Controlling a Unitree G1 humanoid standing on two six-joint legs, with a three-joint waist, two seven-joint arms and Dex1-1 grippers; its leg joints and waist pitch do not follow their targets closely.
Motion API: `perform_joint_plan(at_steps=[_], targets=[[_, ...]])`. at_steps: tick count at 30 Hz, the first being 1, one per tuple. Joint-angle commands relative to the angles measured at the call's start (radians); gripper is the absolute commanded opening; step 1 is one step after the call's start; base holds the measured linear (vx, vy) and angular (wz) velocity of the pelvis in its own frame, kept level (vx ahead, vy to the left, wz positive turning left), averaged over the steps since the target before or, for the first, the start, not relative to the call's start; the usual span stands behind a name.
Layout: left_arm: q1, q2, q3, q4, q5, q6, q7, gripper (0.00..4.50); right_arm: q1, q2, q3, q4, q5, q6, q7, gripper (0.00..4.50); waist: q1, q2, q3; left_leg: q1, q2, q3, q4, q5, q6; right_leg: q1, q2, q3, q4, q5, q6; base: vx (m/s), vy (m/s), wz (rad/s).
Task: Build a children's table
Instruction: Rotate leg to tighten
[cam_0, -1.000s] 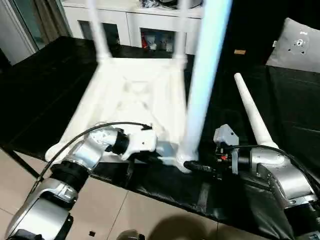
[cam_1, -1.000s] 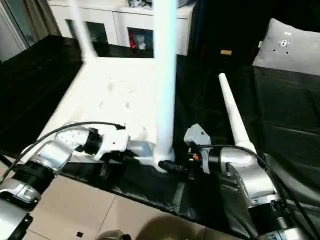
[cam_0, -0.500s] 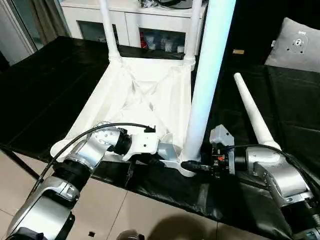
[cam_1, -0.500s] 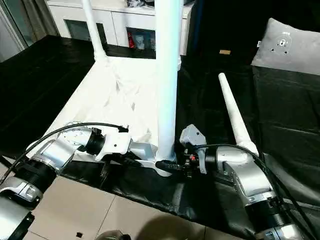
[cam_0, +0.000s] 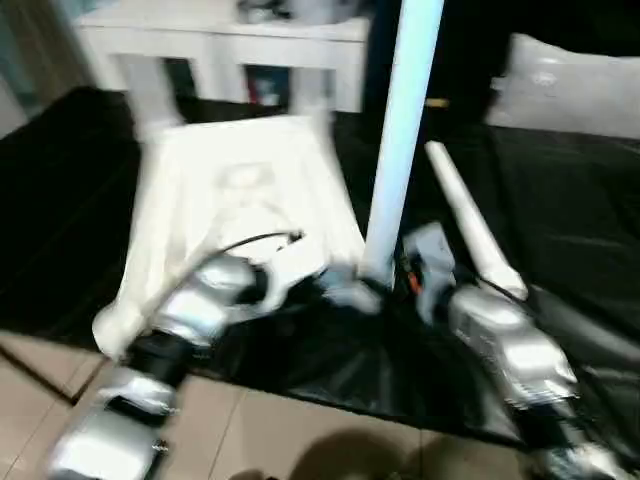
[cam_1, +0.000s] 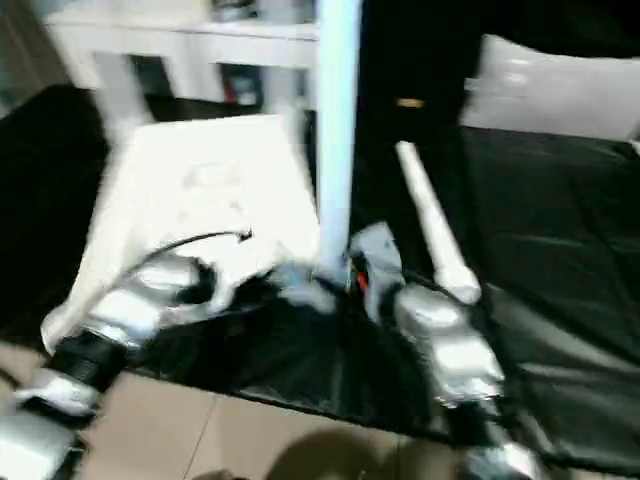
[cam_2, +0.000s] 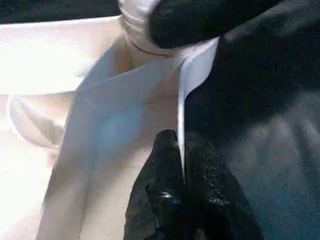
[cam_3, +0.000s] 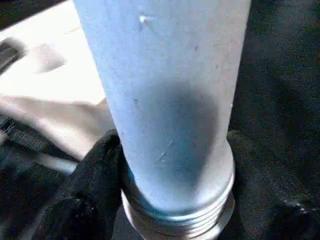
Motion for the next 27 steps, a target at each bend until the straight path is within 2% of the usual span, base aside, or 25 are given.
perform_joint_plan(at_steps=[1, 4, 5, 6, 7, 8, 13, 15, 16, 19, 21, 22, 24, 25, 26, 27], targets=[[-0.016, -0.068, 0.042, -0.073, -0.003, 0.041, 0.143, 0.00, -0.023, 0.062, 0.043, 0.043, -0.010, 0.043, -0.064, 2.72, 0.007, -0.016, -0.066, 0.002, 0.043, -0.023, -0.069, -0.182, 0.022, 0.051, -0.088, 0.051, -0.095, -0.339, -0.151, 0.000, 0.000, 0.00], [-0.022, -0.086, 0.042, -0.079, 0.016, 0.056, 0.185, 0.00, -0.034, 0.069, 0.051, 0.052, -0.033, 0.034, -0.081, 2.72, 0.010, -0.016, -0.072, -0.001, 0.042, -0.020, -0.064, -0.124, 0.050, 0.056, -0.085, 0.051, -0.084, -0.207, -0.181, 0.000, 0.000, 0.00], [-0.028, -0.086, 0.032, -0.083, 0.028, 0.046, 0.188, 0.00, -0.037, 0.079, 0.040, 0.054, -0.040, 0.001, -0.092, 2.72, 0.014, -0.013, -0.075, -0.003, 0.042, -0.020, -0.061, -0.099, 0.061, 0.058, -0.086, 0.052, -0.079, -0.163, -0.187, 0.000, 0.000, 0.00], [-0.028, -0.086, 0.032, -0.083, 0.028, 0.046, 0.188, 0.00, -0.037, 0.079, 0.040, 0.054, -0.040, 0.001, -0.092, 3.07, 0.015, -0.013, -0.076, -0.005, 0.042, -0.020, -0.061, -0.086, 0.067, 0.059, -0.086, 0.052, -0.076, -0.141, -0.190, 0.000, 0.000, 0.00], [-0.029, -0.083, 0.030, -0.084, 0.029, 0.043, 0.186, 0.00, -0.037, 0.080, 0.037, 0.054, -0.038, -0.006, -0.091, 3.07, 0.016, -0.013, -0.077, -0.006, 0.043, -0.020, -0.061, -0.074, 0.075, 0.060, -0.085, 0.051, -0.073, -0.108, -0.197, 0.000, 0.000, 0.00], [-0.030, -0.076, 0.026, -0.087, 0.032, 0.042, 0.184, 0.00, -0.037, 0.079, 0.034, 0.053, -0.034, -0.012, -0.082, 3.28, 0.016, -0.012, -0.076, -0.006, 0.044, -0.021, -0.061, -0.077, 0.080, 0.060, -0.085, 0.050, -0.072, -0.093, -0.203, 0.000, 0.000, 0.00], [-0.021, -0.032, 0.018, -0.088, 0.027, 0.016, 0.142, 0.00, -0.021, 0.049, 0.011, 0.038, -0.021, -0.039, -0.060, 3.73, 0.015, -0.010, -0.071, 0.000, 0.047, -0.021, -0.065, -0.140, 0.066, 0.058, -0.087, 0.050, -0.081, -0.169, -0.198, 0.000, 0.000, 0.00], [-0.022, -0.013, 0.011, -0.073, 0.029, -0.014, 0.128, 0.00, -0.004, 0.028, 0.011, 0.019, -0.008, -0.055, -0.022, 3.73, 0.016, -0.012, -0.070, -0.001, 0.047, -0.021, -0.066, -0.141, 0.064, 0.059, -0.087, 0.051, -0.081, -0.180, -0.192, 0.000, 0.000, 0.00], [-0.023, -0.007, 0.012, -0.067, 0.030, -0.020, 0.123, 0.00, 0.005, 0.020, 0.009, 0.009, -0.001, -0.062, -0.003, 3.99, 0.018, -0.011, -0.071, 0.000, 0.048, -0.020, -0.065, -0.141, 0.065, 0.058, -0.087, 0.052, -0.081, -0.179, -0.187, 0.000, 0.000, 0.00], [-0.030, 0.016, 0.020, -0.041, 0.018, -0.050, 0.089, 0.00, 0.041, -0.023, 0.010, -0.036, 0.016, -0.067, 0.066, 4.14, 0.021, -0.009, -0.071, -0.001, 0.048, -0.021, -0.066, -0.138, 0.069, 0.059, -0.086, 0.051, -0.080, -0.172, -0.183, 0.000, 0.000, 0.00], [-0.037, 0.045, 0.010, -0.015, 0.013, -0.090, 0.040, 0.00, 0.063, -0.079, 0.019, -0.055, 0.017, -0.084, 0.135, 4.41, 0.021, -0.011, -0.071, -0.003, 0.047, -0.022, -0.065, -0.140, 0.070, 0.061, -0.086, 0.050, -0.080, -0.170, -0.182, 0.000, 0.000, 0.00], [-0.038, 0.058, 0.001, -0.006, 0.009, -0.116, 0.014, 0.00, 0.068, -0.102, 0.022, -0.058, 0.019, -0.099, 0.170, 4.41, 0.021, -0.009, -0.071, -0.002, 0.047, -0.021, -0.065, -0.145, 0.072, 0.059, -0.086, 0.051, -0.081, -0.170, -0.185, 0.000, 0.000, 0.00], [-0.039, 0.072, -0.008, 0.004, 0.004, -0.144, -0.011, 0.00, 0.072, -0.125, 0.025, -0.061, 0.022, -0.115, 0.206, 4.41, 0.021, -0.011, -0.070, -0.003, 0.045, -0.022, -0.065, -0.153, 0.075, 0.061, -0.087, 0.050, -0.083, -0.187, -0.184, 0.000, 0.000, 0.00], [-0.038, 0.083, -0.014, 0.007, -0.003, -0.160, -0.041, 0.00, 0.075, -0.145, 0.027, -0.065, 0.029, -0.128, 0.243, 4.41, 0.024, 0.000, -0.070, -0.001, 0.048, -0.023, -0.064, -0.158, 0.071, 0.058, -0.089, 0.050, -0.083, -0.195, -0.186, 0.000, 0.000, 0.00], [-0.033, 0.101, -0.025, 0.007, -0.021, -0.201, -0.106, 0.00, 0.078, -0.181, 0.029, -0.073, 0.043, -0.146, 0.304, 4.41, 0.023, -0.007, -0.070, -0.001, 0.047, -0.021, -0.064, -0.169, 0.073, 0.059, -0.087, 0.050, -0.086, -0.203, -0.184, 0.000, 0.000, 0.00], [-0.030, 0.117, -0.035, 0.006, -0.030, -0.217, -0.154, 0.00, 0.077, -0.208, 0.027, -0.079, 0.055, -0.152, 0.348, 4.41, 0.026, -0.004, -0.071, -0.001, 0.049, -0.022, -0.064, -0.162, 0.074, 0.060, -0.087, 0.051, -0.083, -0.195, -0.187, 0.000, 0.000, 0.00]])
